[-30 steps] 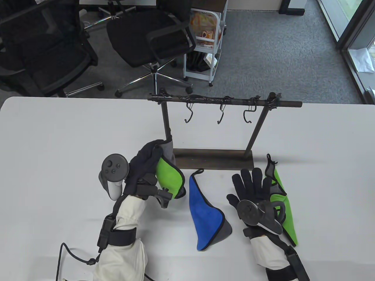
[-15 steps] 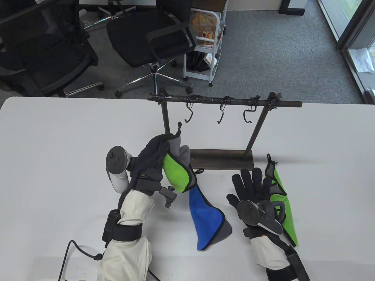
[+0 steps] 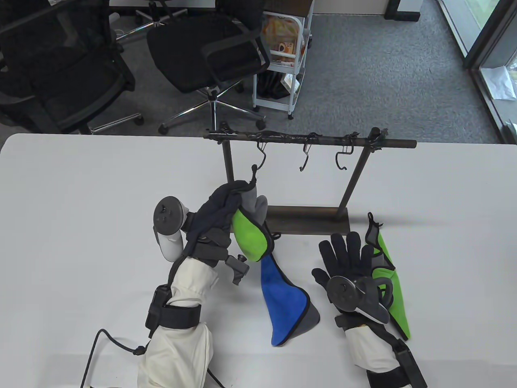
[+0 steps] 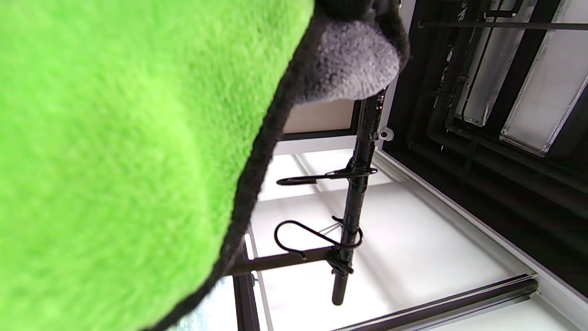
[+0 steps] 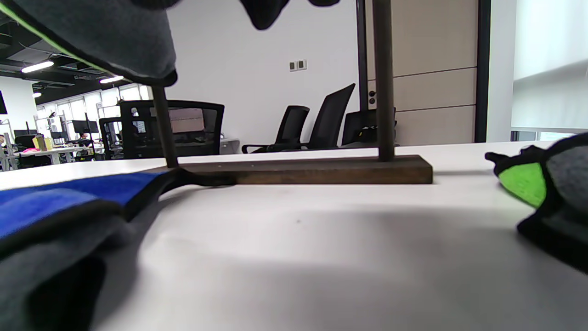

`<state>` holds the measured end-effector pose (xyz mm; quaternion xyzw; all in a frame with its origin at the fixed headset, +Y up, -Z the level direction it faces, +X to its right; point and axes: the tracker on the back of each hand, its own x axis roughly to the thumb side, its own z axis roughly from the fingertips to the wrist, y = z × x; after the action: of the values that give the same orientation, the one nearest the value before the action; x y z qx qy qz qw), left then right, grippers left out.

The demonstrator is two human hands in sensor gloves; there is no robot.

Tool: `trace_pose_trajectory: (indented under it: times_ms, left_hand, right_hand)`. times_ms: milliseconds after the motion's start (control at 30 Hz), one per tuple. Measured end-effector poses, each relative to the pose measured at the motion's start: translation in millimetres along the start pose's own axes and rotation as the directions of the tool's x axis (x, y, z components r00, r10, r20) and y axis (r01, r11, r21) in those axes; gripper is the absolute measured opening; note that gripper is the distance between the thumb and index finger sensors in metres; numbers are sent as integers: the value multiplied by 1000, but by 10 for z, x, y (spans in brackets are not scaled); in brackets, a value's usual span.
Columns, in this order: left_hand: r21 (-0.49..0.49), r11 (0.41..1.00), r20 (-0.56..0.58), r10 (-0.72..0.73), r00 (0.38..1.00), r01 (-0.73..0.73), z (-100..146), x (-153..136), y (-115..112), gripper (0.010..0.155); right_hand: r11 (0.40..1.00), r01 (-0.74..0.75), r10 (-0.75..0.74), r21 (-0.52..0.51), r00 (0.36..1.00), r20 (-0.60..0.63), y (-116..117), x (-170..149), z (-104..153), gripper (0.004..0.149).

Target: Hook hand towel onto s-hook

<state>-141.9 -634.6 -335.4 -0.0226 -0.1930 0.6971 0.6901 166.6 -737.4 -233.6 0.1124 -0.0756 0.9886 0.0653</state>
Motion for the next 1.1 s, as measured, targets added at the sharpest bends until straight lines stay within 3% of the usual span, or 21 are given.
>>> trace_pose_trajectory:
  times_ms: [667, 1100]
  left_hand:
    - [-2, 932, -99, 359, 928, -361, -114, -500, -12, 42]
    - [19, 952, -155, 305, 940, -305, -170, -647, -49, 42]
  right_hand:
    - [1000, 1, -1, 5, 1000, 5, 4, 4, -1, 67]
    - [1000, 3, -3, 4, 1000, 7, 6, 5, -2, 67]
